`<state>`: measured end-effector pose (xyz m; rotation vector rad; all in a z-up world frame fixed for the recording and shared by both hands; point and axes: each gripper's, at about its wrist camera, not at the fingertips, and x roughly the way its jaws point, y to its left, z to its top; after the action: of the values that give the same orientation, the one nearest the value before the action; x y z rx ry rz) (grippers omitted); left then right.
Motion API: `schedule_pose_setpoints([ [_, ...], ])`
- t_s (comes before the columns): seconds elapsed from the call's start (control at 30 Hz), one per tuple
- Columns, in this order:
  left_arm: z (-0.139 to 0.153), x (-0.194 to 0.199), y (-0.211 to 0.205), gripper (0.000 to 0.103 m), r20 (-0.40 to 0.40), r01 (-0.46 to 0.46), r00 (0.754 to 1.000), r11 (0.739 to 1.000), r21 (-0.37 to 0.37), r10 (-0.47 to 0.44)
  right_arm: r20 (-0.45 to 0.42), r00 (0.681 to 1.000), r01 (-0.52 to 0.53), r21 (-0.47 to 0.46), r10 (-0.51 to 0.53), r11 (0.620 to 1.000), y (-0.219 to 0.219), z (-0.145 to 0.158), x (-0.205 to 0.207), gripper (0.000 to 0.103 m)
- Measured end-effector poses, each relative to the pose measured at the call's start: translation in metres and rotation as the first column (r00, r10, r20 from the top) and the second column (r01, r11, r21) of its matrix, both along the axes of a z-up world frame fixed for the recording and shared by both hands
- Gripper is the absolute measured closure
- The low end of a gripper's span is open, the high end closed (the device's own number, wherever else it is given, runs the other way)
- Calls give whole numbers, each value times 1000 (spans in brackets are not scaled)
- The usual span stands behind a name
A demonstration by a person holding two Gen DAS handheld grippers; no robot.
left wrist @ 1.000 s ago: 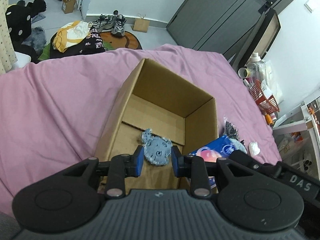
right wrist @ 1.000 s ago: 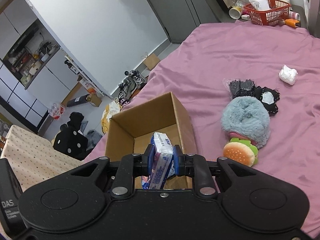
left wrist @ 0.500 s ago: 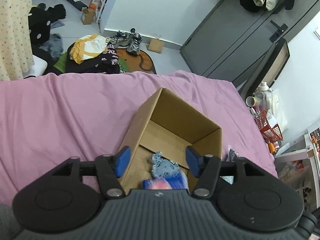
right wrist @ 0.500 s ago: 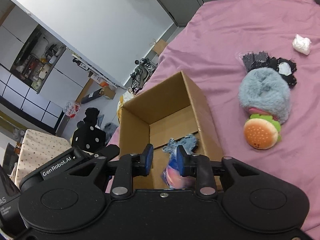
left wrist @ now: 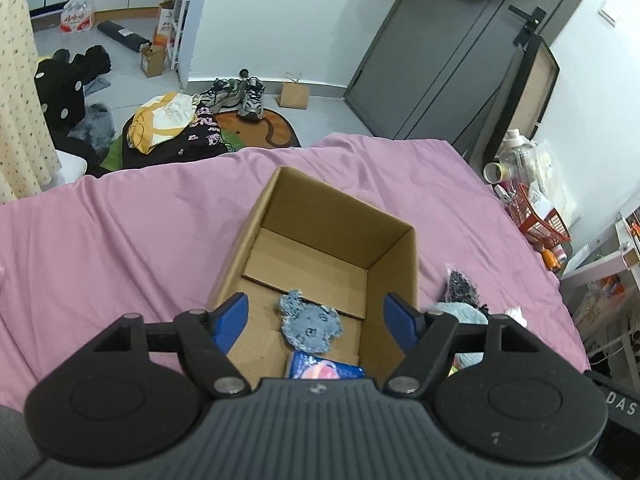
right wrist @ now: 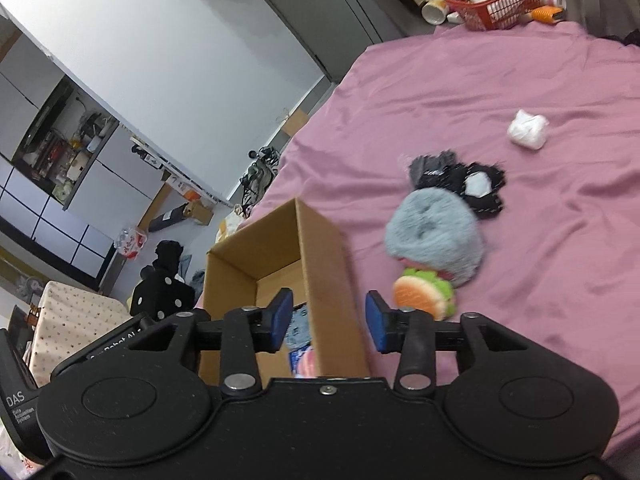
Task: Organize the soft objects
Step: 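Move both tools over to the grey fluffy plush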
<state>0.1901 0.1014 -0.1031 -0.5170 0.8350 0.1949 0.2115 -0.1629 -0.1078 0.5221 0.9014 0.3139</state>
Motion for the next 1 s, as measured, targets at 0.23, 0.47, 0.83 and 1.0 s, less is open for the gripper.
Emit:
schedule_pose_setpoints([
  [0.23, 12, -5, -24, 20, 24, -1, 1000, 1000, 28, 1, 11, 1000, 5, 10, -5, 1000, -29, 1, -2, 48],
  [0.47, 18, -6, -58, 13, 25, 29, 999, 997, 71, -31, 11, 999, 35, 20, -35, 999, -58, 0, 0, 38],
  [0.83, 23, 8, -107, 13, 15, 62, 998, 995, 84, -63, -4, 999, 32, 62, -32, 998, -93, -9, 21, 38],
  [1.0, 21, 18, -122, 13, -3, 73, 997, 994, 87, -73, -29, 999, 23, 81, -21, 996, -103, -16, 36, 38],
])
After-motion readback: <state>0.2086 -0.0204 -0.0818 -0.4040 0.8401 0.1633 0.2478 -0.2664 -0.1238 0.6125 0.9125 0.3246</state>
